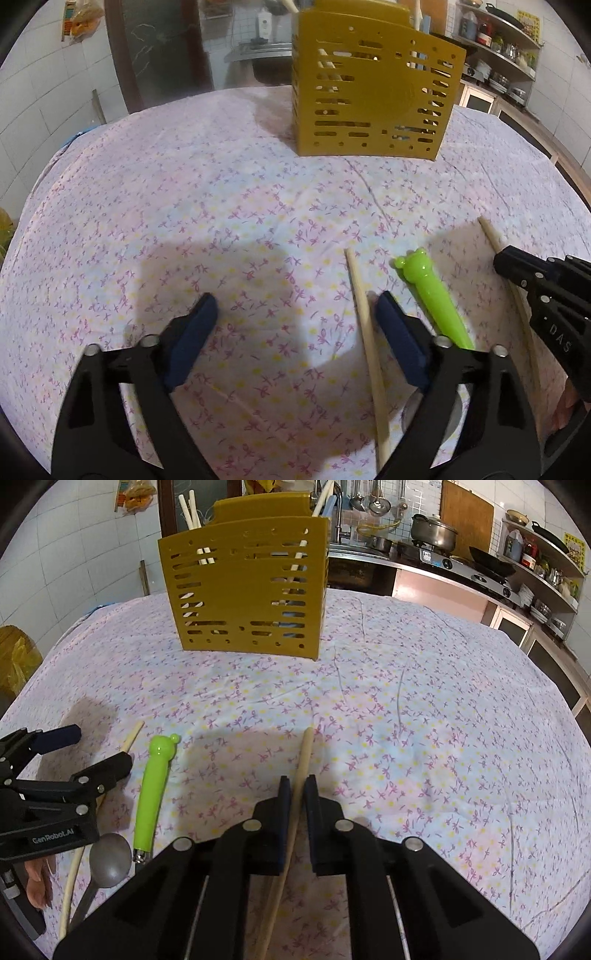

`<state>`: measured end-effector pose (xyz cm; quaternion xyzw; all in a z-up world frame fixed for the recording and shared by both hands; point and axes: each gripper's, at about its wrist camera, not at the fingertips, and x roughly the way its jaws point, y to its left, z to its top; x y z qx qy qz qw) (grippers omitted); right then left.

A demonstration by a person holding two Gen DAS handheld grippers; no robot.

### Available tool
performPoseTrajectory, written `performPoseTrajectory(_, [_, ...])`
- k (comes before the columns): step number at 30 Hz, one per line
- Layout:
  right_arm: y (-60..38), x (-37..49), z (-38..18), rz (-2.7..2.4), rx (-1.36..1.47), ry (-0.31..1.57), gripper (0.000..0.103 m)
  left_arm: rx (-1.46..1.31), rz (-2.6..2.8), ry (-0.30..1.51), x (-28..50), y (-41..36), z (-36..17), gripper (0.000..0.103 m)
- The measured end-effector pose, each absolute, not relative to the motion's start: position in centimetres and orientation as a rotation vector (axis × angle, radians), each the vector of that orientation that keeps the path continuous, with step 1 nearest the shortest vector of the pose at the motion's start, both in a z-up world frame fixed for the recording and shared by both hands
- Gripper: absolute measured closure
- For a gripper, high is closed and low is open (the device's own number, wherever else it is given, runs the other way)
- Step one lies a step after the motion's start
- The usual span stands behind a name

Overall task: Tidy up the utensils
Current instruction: 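Lower both open grippers and close each on another chopstick, then carry both chopsticks over the yellow holder and open both grippers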

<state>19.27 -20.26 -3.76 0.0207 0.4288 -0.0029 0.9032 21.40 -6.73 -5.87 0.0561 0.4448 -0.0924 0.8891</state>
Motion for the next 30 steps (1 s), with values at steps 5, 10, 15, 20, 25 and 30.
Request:
performPoseTrajectory(5, [-20.4, 19.3, -3.8, -0.022, 0.054, 0.888, 0.093, 0.145, -0.209, 0.933, 21.5, -8.1, -5.6, 0.057])
performPoseTrajectory(10, [-21.1, 19.5, -3.8, -0.053, 0.070, 0.891, 0.093, 0.160, -0.209, 0.946, 21.9, -9.0, -5.4, 0.080])
performPoseTrajectory(15, [-20.9, 20.1, -3.8, -0.072, 0.057, 0.905, 0.093, 0.160, -0.214, 0.948, 22.4, -9.2, -5.4, 0.094])
performPoseTrajectory(20, [-20.8, 20.0, -3.7, -0.080, 0.053, 0.897, 0.094, 0.143, -0.217, 0.942, 22.7, -9.0, -5.3, 0.098])
performPoseTrajectory(25, [-20.8, 19.5, -3.2, -0.076, 0.066, 0.867, 0.096, 0.118, -0.231, 0.930, 22.5, -8.3, -5.3, 0.098])
performPoseTrajectory(30, [-21.3, 18.1, -1.3, -0.065, 0.118, 0.765, 0.097, 0.077, -0.202, 0.861, 22.0, -7.0, -3.8, 0.099])
